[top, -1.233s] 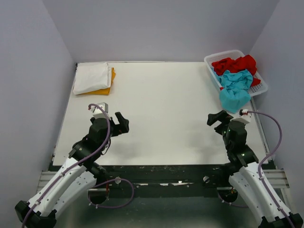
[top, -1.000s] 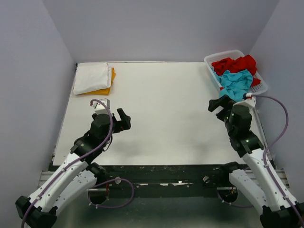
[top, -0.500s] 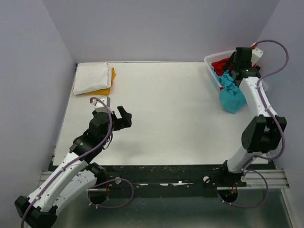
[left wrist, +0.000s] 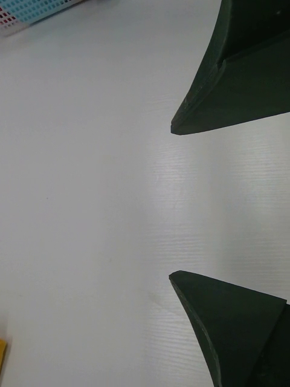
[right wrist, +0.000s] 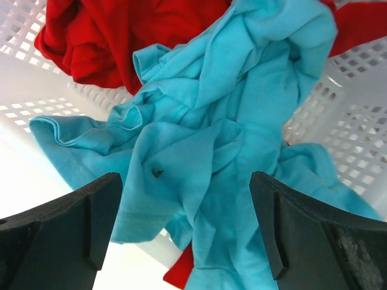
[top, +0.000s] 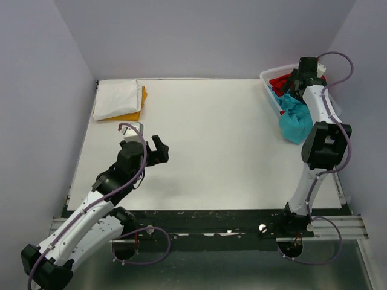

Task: Fold and stack the t-shirts
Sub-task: Grab crumpled tshirt from bin with the right arm

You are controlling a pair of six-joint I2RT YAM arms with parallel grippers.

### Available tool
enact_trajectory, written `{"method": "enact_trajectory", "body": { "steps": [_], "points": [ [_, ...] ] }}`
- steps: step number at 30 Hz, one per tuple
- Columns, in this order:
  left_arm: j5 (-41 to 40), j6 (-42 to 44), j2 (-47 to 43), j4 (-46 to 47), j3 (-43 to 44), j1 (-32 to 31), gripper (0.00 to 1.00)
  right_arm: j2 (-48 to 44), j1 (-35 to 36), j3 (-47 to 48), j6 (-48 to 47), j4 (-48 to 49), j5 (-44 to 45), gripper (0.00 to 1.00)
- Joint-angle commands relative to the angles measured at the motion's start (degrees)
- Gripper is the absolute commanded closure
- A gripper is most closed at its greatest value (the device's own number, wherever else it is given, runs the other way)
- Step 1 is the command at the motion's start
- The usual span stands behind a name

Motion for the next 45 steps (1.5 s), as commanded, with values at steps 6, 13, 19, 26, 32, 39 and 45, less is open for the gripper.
{"method": "enact_trajectory", "body": {
  "steps": [6,13,19,26,32,39,45],
  "points": [
    [-1.3,1.0,1.7,1.4,-0.1,0.3,0.02,2.1,-1.8,0.0,0.7,4.0,1.8,0.06],
    [-1.3,1.1,3.3,1.2,0.4,0.4,0.01,3.9,-3.6,1.1,0.9,4.4,2.8,0.08],
    [-1.8,1.1,3.8,1.3,0.5,0.4,0.01,9.5,-5.8,3.8,4.6,5.2,0.7,0.15],
    [-1.9,1.2,5.8,1.5,0.8,0.4,0.01,14.3,-6.5,4.6,5.1,8.9,2.2,0.28],
    [-1.8,1.2,7.1,1.3,1.4,0.5,0.01,13.5,-6.4,4.1,4.3,10.9,1.9,0.88],
    [-1.4,1.0,6.7,1.5,1.2,0.6,0.01,-0.9,-6.3,-5.3,2.9,17.1,-8.2,0.99],
    [-1.2,0.4,5.6,2.0,0.6,0.7,0.01,-17.4,-6.4,-14.9,2.4,26.7,-7.6,0.99]
  ]
}}
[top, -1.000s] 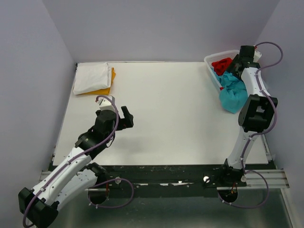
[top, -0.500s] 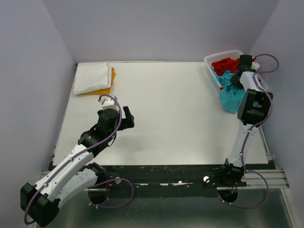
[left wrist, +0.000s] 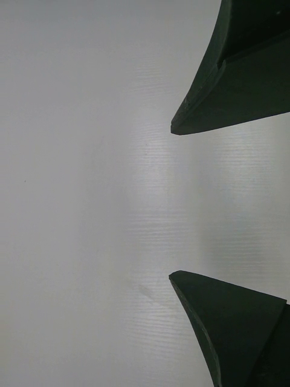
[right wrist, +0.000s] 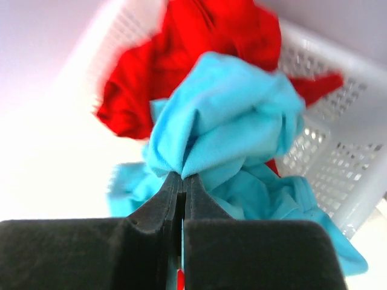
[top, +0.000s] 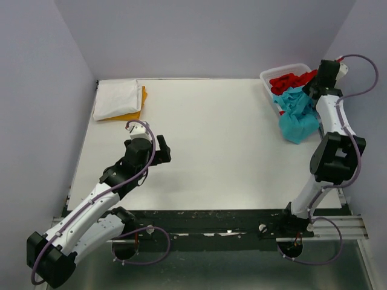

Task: Fold and stack the t-shirts
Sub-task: Grab crumpled tshirt from bin with the right arm

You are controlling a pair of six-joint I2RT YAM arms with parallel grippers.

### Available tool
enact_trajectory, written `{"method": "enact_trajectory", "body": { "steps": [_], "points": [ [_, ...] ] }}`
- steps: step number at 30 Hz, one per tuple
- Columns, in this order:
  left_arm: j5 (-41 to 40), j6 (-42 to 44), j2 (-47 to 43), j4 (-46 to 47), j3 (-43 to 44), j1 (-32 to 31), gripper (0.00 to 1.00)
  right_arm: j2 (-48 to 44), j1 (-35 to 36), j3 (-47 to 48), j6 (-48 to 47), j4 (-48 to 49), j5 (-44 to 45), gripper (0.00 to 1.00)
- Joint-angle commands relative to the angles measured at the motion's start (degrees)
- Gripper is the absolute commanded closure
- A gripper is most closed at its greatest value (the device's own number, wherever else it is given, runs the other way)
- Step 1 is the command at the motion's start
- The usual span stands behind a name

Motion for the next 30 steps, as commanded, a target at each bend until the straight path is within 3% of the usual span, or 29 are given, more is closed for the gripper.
{"method": "enact_trajectory", "body": {
  "steps": [1,4,8,18,26,30],
  "points": [
    [-0.8,-0.1,-1.6,1.5,0.4,0.4,0.01,-12.0,-0.1,-2.6,-1.5,11.8,-1.3,0.99],
    [-0.4,-0.2,-2.4,1.4,0.4,0.5,0.01,-16.2,-0.1,-2.2,-3.0,12.8,-3.9,0.99],
    [-0.2,-0.4,-3.8,1.4,0.0,0.5,0.01,-20.3,-0.1,-1.0,-3.9,16.6,-16.2,0.99],
    [0.0,-1.9,-7.1,0.5,-0.6,0.7,0.01,-26.3,2.6,8.7,3.9,18.3,-38.4,0.99],
    [0.7,-5.1,-10.2,-2.6,-1.0,0.7,0.01,-28.1,12.7,12.3,4.6,13.9,-42.0,0.99],
    [2.1,-7.7,-12.5,-6.9,-0.3,0.7,0.01,-31.3,19.4,6.4,4.2,13.0,-39.0,0.99]
  ]
}}
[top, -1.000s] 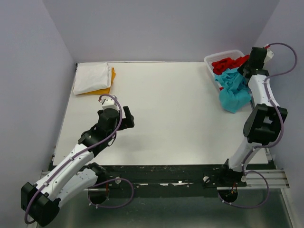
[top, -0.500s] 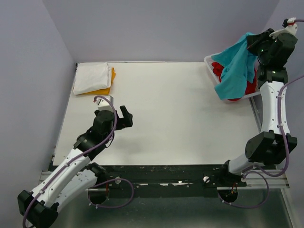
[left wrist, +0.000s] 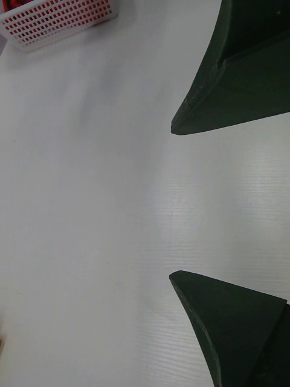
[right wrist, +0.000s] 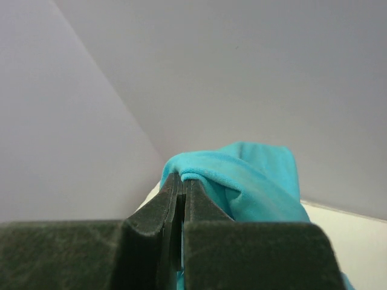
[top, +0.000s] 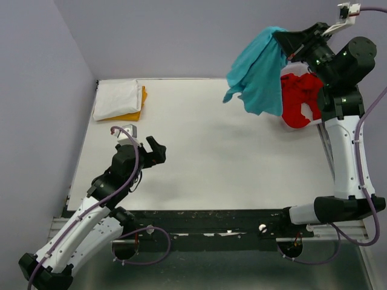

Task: Fold and stack the t-shirts
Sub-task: Move the tshirt to the center of the board

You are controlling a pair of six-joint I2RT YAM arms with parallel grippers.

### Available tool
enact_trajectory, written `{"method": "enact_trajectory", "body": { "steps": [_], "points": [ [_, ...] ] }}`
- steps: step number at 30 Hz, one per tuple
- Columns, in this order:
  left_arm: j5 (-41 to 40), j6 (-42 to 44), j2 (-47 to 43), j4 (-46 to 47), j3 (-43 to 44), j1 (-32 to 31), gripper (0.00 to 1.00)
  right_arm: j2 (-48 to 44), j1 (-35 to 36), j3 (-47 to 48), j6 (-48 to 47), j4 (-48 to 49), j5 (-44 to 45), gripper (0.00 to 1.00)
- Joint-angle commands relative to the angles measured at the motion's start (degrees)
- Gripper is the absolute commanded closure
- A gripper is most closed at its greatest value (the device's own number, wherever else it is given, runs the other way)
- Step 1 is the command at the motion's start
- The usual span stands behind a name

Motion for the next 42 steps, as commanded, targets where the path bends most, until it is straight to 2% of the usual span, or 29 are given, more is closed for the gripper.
{"method": "enact_trajectory", "body": {
  "steps": [1,5,9,14,16,18,20,22,23,24,25,28,34,39,42],
  "points": [
    [2.5,-4.4,-3.2,-6.1,0.0,0.3,0.01,-3.4,7.0,-6.0,0.1,-1.1,0.4,0.99],
    [4.7,-6.3,-5.2,-8.4,-1.3,0.3,0.02,-4.1,15.3,-13.4,0.8,-1.5,2.2,0.99],
    [6.4,-7.8,-6.0,-8.8,-3.1,0.3,0.01,-3.5,22.8,-23.2,1.1,-2.2,10.3,0.99],
    [8.3,-7.9,-3.7,-8.1,-4.3,0.3,0.01,2.0,26.5,-39.3,6.2,5.0,14.5,0.99],
    [9.5,-7.9,-1.9,-7.6,-4.5,0.3,0.01,7.4,27.0,-41.7,7.5,7.3,14.9,0.97],
    [11.3,-8.0,0.2,-6.4,-5.0,0.3,0.01,13.0,27.3,-39.8,6.2,6.6,17.2,0.88],
    [13.5,-8.2,2.4,-5.0,-5.6,0.4,0.01,17.6,27.3,-35.1,2.9,1.5,20.3,0.54],
    [15.6,-8.7,4.6,-3.1,-6.4,0.4,0.01,19.2,27.8,-31.0,1.2,-3.7,27.0,0.39],
    [16.7,-8.8,5.5,-2.0,-6.8,0.3,0.01,18.8,28.3,-30.1,0.6,-5.2,30.5,0.27],
    [17.5,-8.9,6.5,-1.1,-7.2,0.3,0.01,17.6,28.8,-30.2,-0.6,-5.5,33.0,0.09],
    [18.2,-9.1,7.2,-0.3,-7.5,0.2,0.01,15.7,29.2,-30.8,-1.5,-5.4,34.2,0.0],
    [18.7,-9.0,9.4,1.5,-7.9,0.3,0.01,8.7,29.8,-35.4,-1.8,-5.4,35.3,0.0],
    [17.5,-8.2,13.1,3.6,-8.4,0.3,0.01,-6.5,30.6,-49.4,1.7,-13.8,36.9,0.0],
    [16.9,-9.6,21.6,7.7,-5.8,0.4,0.02,-12.6,30.9,-59.5,4.9,-18.5,30.9,0.0],
    [14.8,-10.1,27.9,7.9,-2.4,1.0,0.03,-13.1,31.0,-62.0,4.7,-20.6,31.2,0.01]
  ]
}}
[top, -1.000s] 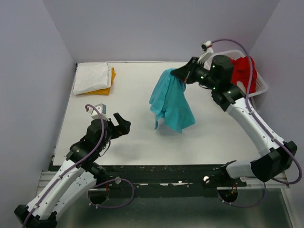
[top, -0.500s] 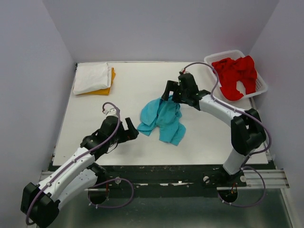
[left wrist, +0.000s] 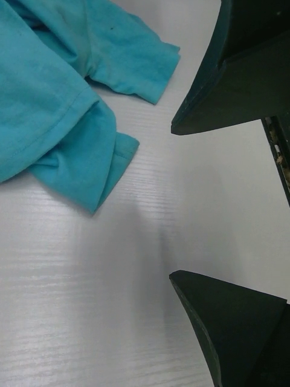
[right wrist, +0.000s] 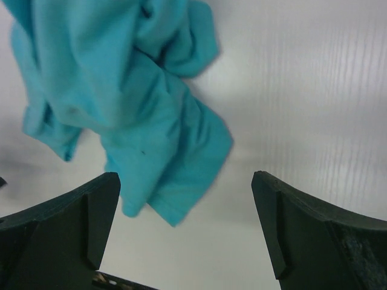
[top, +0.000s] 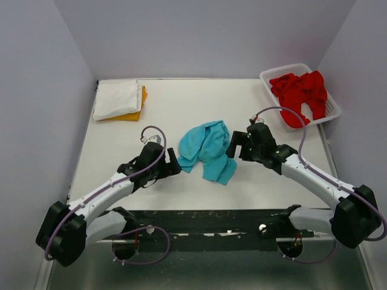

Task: Fold and stack the t-shirts
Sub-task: Move the tshirt to the center of the board

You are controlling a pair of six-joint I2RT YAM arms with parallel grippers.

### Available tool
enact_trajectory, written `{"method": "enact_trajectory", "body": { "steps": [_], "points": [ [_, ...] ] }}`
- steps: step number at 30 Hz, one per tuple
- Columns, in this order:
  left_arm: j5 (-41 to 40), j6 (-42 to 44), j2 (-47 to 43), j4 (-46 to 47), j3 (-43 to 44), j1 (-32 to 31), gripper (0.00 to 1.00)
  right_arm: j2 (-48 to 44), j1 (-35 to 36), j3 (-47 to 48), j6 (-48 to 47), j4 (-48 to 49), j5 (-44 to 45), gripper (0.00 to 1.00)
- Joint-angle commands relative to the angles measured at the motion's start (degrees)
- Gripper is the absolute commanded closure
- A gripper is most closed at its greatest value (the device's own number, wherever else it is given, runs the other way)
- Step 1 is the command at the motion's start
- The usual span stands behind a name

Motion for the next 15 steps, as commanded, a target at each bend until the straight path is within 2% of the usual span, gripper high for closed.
{"method": "enact_trajectory", "body": {
  "steps": [1,5,9,15],
  "points": [
    [-2.1,-1.4,8.5,3.3,5.4,1.4,0.06,-0.2,0.6,-4.1,1.7,-7.0,-1.5,0.01],
    [0.6,-1.8,16.1,5.9,7.3,4.1,0.18,0.7,0.6,-7.2,3.1,-3.4,-3.9,0.01],
    [2.3,-0.8,22.3,7.0,9.7,4.7,0.35,1.1,0.6,-9.1,5.1,-0.4,-4.3,0.02],
    [8.7,0.7,30.0,11.8,11.4,4.7,0.44,2.4,0.6,-10.8,8.0,2.1,-3.5,0.03]
  ]
}}
